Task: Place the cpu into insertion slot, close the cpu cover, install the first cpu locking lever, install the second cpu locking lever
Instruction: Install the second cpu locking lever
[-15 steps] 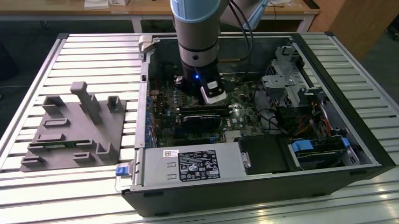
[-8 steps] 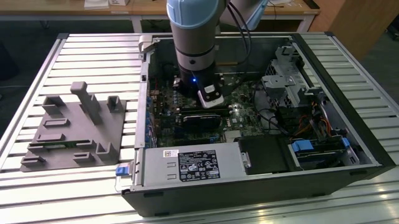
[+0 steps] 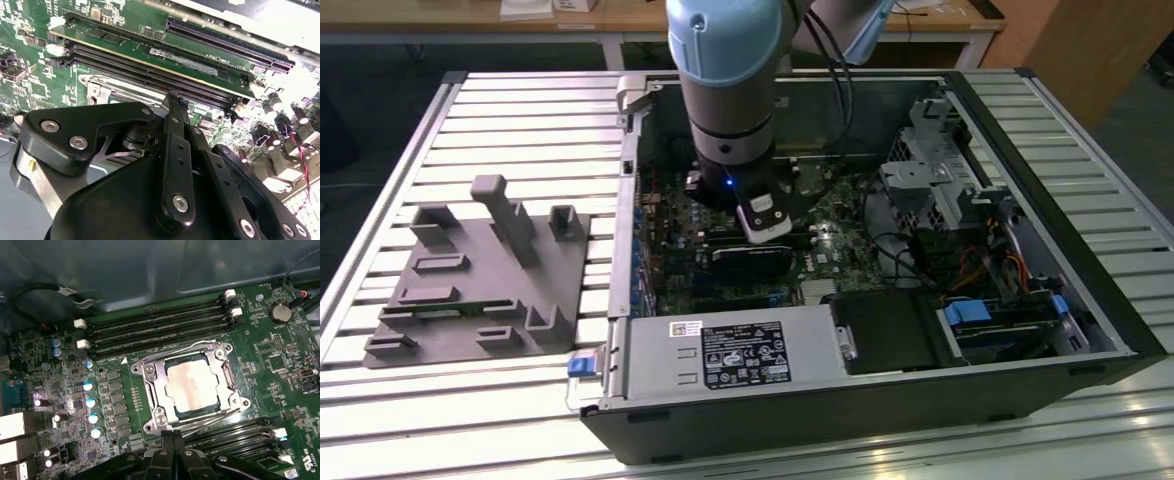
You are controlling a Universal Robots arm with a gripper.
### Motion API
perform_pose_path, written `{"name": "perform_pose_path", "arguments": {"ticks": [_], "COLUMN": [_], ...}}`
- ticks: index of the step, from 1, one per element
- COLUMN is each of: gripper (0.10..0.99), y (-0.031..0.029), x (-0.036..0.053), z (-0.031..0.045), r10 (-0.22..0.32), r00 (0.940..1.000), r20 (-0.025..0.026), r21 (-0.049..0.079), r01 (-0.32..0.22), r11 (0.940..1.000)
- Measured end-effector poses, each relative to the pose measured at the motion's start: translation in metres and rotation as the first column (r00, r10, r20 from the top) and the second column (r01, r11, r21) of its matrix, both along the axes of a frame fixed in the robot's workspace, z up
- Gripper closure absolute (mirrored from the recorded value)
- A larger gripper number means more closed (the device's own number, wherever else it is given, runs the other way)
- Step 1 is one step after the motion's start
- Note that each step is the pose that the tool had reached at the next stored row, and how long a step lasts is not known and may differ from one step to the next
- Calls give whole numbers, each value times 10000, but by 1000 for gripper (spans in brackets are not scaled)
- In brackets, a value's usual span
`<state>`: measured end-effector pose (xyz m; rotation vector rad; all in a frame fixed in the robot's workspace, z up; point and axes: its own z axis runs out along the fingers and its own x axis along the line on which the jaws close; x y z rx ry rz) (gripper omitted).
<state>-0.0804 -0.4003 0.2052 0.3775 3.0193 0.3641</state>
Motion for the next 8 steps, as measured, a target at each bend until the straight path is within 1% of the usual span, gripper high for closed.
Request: {"name": "perform_pose_path", "arguments": {"ticks": [2,5,8], "gripper": [973,973,973], "y": [-19,-25,-25], "x": [-12,-50,-92], "z": [-12,-35,-61], "r10": [-1,-1,0], "r00": [10000,10000,10000], "r20": [0,0,1], "r21": [156,317,386], "r01": [1,1,0], "r11": [9999,9995,9993]}}
